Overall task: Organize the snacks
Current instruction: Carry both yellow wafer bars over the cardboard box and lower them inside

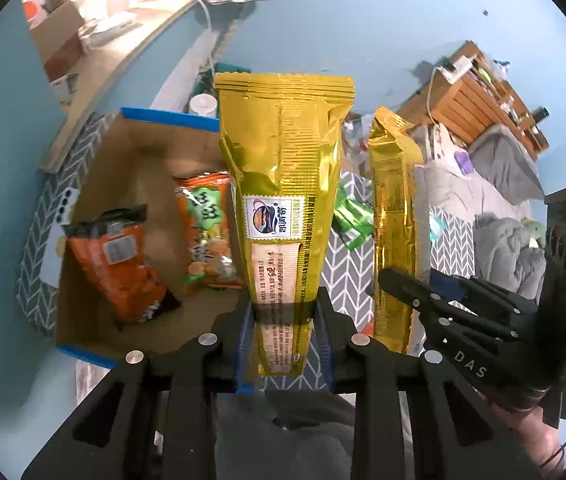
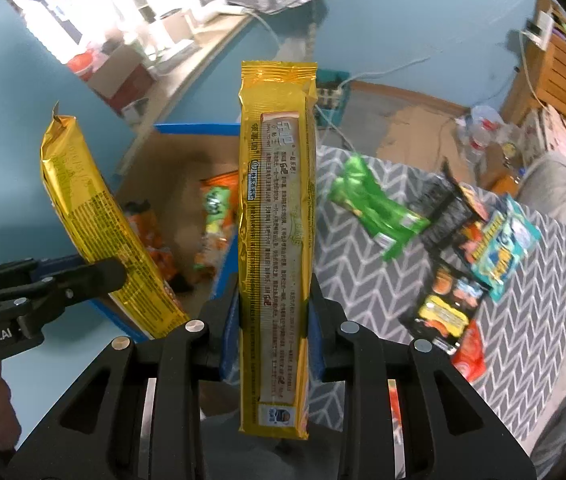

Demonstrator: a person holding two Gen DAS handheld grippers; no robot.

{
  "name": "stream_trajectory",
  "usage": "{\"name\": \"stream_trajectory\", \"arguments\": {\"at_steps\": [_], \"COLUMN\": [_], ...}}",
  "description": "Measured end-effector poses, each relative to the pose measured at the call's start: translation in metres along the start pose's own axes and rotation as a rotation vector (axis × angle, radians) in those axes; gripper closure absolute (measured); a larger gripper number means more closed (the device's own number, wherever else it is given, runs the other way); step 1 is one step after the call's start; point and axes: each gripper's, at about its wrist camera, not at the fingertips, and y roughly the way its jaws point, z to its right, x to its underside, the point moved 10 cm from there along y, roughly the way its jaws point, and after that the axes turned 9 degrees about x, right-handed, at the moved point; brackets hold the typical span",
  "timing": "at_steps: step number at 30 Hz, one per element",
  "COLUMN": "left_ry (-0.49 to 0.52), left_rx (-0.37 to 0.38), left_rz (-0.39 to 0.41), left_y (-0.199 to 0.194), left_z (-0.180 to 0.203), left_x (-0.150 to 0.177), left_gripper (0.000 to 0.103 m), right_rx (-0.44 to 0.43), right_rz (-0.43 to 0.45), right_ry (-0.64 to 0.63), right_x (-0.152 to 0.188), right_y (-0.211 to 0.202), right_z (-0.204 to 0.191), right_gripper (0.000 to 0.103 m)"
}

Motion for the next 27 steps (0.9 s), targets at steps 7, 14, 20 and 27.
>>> {"name": "stream_trajectory", "arguments": {"at_steps": [7, 14, 20, 27], "left_ry": [-0.061, -0.091, -0.09, -0.08], "left_rx": [-0.021, -0.061, -0.093, -0.115], "left_rz": [0.028, 0.011, -0.023, -0.088], "left_y": [-0.015, -0.013, 0.006, 0.037], "left_z": [-0.032, -0.072, -0.1, -0.121], "left_x": [-0.005, -0.007, -0.011, -0.006], "left_gripper": [0.075, 0.075, 0.075, 0.075], "right_rx": [-0.044, -0.072, -0.084, -0.098], "right_rz": [0.004, -0.016, -0.038, -0.091], "right_ry": [-0.054, -0.081, -0.09, -0.08], "right_x": [-0.012, -0.019, -0.024, -0.027], "right_y": [0.007, 0.023, 0.039, 0.067], "right_z": [-0.036, -0.066, -0.084, -0.1], "right_gripper": [0.076, 0.076, 0.076, 0.076]}}
